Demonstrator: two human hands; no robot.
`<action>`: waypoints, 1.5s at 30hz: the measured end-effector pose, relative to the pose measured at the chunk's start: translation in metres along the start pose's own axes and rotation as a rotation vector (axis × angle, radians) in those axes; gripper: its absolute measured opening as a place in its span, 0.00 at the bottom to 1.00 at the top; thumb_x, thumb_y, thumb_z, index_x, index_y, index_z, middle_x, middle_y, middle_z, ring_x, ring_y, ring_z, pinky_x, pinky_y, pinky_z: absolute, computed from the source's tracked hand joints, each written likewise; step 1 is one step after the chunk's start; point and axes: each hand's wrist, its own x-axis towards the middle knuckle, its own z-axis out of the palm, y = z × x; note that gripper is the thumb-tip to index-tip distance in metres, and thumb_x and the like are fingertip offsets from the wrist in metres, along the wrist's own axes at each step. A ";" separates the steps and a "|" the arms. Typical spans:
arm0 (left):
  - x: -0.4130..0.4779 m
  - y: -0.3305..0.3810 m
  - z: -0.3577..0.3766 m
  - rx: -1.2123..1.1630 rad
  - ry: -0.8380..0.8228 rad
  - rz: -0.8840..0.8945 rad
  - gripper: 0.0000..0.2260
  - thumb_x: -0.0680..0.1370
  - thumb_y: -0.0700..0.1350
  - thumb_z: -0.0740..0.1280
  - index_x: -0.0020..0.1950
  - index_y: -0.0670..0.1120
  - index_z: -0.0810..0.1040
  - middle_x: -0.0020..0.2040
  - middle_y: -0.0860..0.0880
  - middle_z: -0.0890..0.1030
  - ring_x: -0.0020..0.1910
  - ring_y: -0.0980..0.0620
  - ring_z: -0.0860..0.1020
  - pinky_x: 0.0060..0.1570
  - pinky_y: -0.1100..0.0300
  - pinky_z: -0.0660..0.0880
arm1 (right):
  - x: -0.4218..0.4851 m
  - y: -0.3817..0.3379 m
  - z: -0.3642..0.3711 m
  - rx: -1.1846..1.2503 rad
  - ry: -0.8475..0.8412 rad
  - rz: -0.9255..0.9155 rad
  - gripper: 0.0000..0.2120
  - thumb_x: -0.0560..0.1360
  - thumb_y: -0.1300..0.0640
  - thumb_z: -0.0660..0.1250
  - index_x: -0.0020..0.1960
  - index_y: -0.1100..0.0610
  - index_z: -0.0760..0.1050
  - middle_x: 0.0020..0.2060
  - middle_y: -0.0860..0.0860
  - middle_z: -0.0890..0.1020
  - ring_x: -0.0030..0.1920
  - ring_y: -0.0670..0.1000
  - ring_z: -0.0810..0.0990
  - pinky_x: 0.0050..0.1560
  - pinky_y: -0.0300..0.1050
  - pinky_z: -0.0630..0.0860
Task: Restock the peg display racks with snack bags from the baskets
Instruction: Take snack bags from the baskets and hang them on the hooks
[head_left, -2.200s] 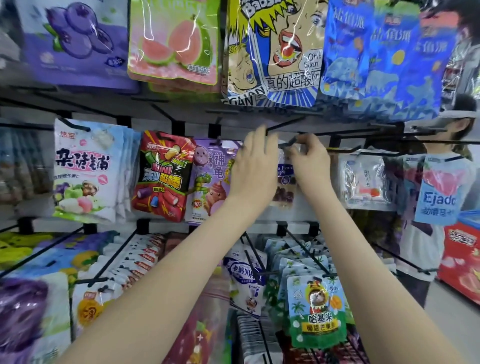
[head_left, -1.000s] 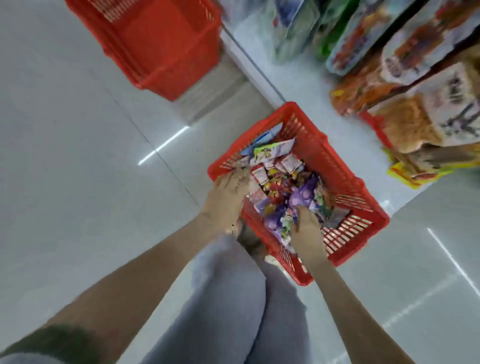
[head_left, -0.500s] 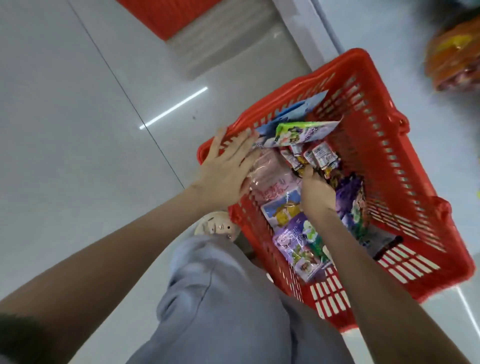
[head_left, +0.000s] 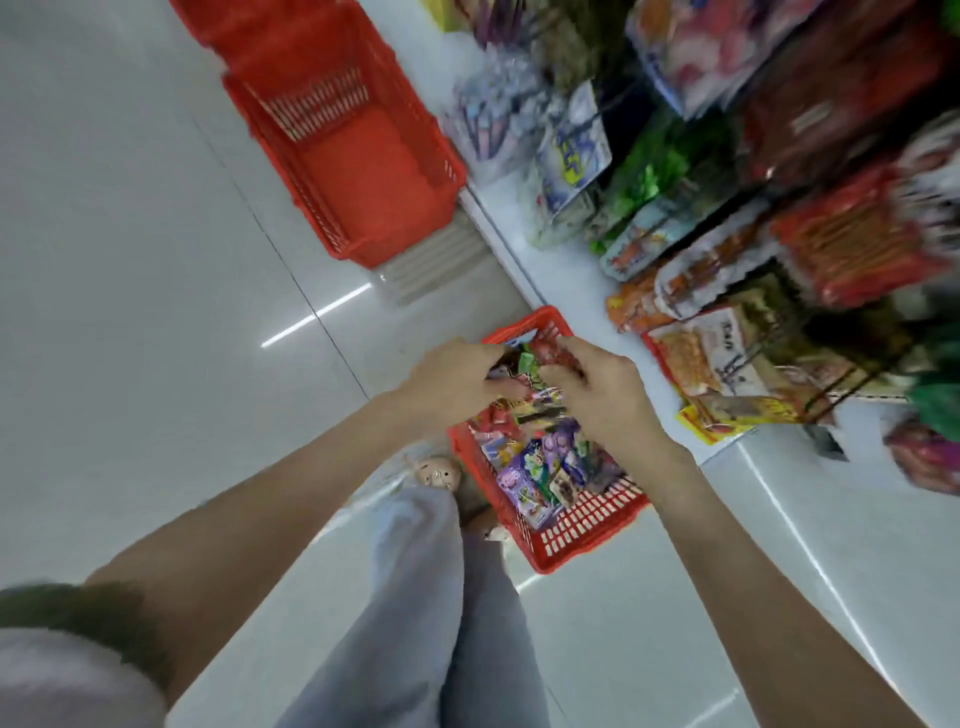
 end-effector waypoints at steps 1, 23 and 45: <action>-0.018 0.015 -0.022 -0.063 0.010 0.013 0.10 0.77 0.54 0.68 0.51 0.49 0.78 0.46 0.46 0.82 0.47 0.48 0.79 0.46 0.59 0.73 | -0.009 -0.019 -0.025 0.071 0.014 0.008 0.11 0.77 0.56 0.67 0.51 0.64 0.78 0.36 0.56 0.81 0.37 0.42 0.79 0.41 0.40 0.73; -0.105 0.184 -0.433 -0.339 0.246 0.517 0.21 0.72 0.70 0.62 0.54 0.57 0.79 0.55 0.40 0.80 0.54 0.38 0.78 0.59 0.38 0.72 | 0.021 -0.364 -0.299 0.330 0.501 -0.370 0.10 0.76 0.61 0.67 0.41 0.48 0.77 0.40 0.51 0.84 0.44 0.53 0.82 0.50 0.49 0.77; -0.114 0.387 -0.544 -0.766 0.228 1.055 0.06 0.81 0.44 0.63 0.52 0.45 0.78 0.49 0.46 0.84 0.50 0.46 0.82 0.57 0.42 0.76 | -0.034 -0.463 -0.487 0.205 1.166 -0.537 0.05 0.77 0.59 0.67 0.44 0.50 0.78 0.37 0.52 0.82 0.39 0.49 0.80 0.46 0.45 0.76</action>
